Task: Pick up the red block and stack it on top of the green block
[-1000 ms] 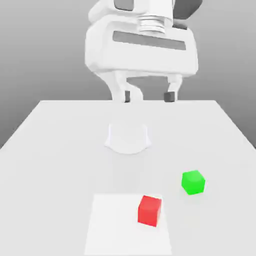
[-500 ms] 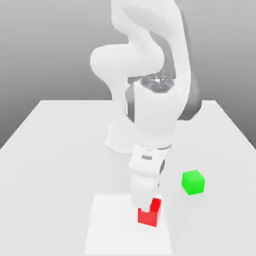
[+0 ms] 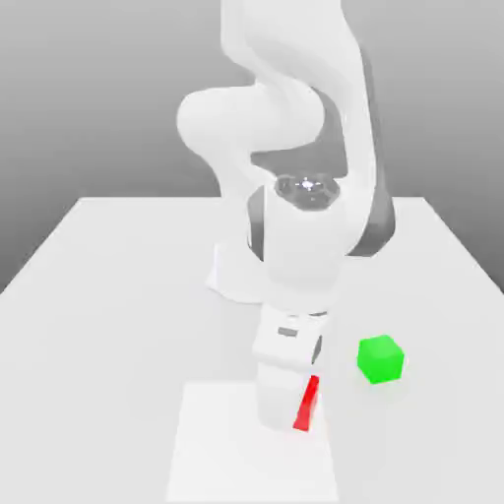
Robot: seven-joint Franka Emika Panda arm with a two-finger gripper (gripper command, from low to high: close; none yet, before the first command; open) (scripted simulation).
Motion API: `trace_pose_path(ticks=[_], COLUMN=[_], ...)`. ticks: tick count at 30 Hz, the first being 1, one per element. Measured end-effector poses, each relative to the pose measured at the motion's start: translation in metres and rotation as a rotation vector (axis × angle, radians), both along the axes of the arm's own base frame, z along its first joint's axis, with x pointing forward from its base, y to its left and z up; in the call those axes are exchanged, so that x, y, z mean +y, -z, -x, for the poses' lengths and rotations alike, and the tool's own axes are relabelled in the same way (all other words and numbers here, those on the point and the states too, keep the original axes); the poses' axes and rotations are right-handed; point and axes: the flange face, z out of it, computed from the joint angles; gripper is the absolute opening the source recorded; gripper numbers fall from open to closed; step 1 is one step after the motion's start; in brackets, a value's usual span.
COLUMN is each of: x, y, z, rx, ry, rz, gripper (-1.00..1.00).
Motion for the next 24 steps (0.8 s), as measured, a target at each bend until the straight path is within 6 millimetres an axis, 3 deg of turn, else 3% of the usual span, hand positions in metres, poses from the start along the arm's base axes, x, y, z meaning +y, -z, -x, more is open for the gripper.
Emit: trace_pose_path(ticks=[10, 19, 24], x=[0.08, 0.139, 0.146], y=[-0.031, -0.044, -0.012], z=[0.054, 0.124, 0.13], rx=[-0.002, 0.0, 0.0], ry=[-0.679, -1.346, -1.417], rz=[0.012, 0.001, -0.006], gripper=[-1.0, -1.0, -1.0])
